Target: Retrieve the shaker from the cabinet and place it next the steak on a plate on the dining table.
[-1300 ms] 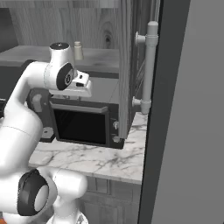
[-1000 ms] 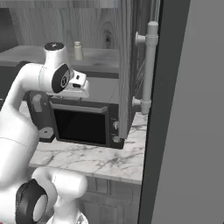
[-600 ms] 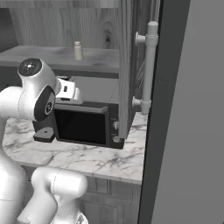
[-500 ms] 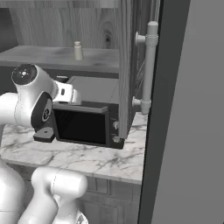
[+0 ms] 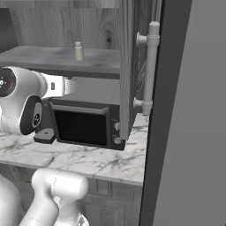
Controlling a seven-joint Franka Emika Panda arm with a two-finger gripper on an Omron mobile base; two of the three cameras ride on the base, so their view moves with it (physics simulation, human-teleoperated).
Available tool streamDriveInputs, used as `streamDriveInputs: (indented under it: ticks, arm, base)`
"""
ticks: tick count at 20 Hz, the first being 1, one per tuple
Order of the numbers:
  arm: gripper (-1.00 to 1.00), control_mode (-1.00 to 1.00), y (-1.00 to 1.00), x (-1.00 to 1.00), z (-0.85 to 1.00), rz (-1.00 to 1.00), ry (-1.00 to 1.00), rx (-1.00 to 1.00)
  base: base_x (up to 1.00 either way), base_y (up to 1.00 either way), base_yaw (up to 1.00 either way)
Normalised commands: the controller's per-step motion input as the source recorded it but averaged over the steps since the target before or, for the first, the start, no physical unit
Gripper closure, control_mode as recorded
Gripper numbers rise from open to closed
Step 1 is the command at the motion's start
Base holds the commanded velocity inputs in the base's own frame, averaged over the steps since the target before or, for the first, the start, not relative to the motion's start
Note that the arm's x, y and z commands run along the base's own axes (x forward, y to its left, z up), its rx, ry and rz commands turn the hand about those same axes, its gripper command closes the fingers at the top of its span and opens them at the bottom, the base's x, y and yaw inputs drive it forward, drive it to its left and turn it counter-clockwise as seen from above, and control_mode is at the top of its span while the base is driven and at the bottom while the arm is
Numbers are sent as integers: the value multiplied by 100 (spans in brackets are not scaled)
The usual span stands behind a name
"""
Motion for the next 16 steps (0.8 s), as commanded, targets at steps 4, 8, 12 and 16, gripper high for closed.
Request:
streamDriveInputs:
  ticks: [4,8,12,16]
  arm:
    - [-100,-100,1,0,70,0,0,-5]
    - [-100,-100,3,5,55,0,0,-4]
    - [-100,-100,8,15,10,1,0,0]
    - [-100,-100,18,18,0,8,-5,0]
  base:
    - [0,0,0]
    - [0,0,0]
    - [0,0,0]
    - [0,0,0]
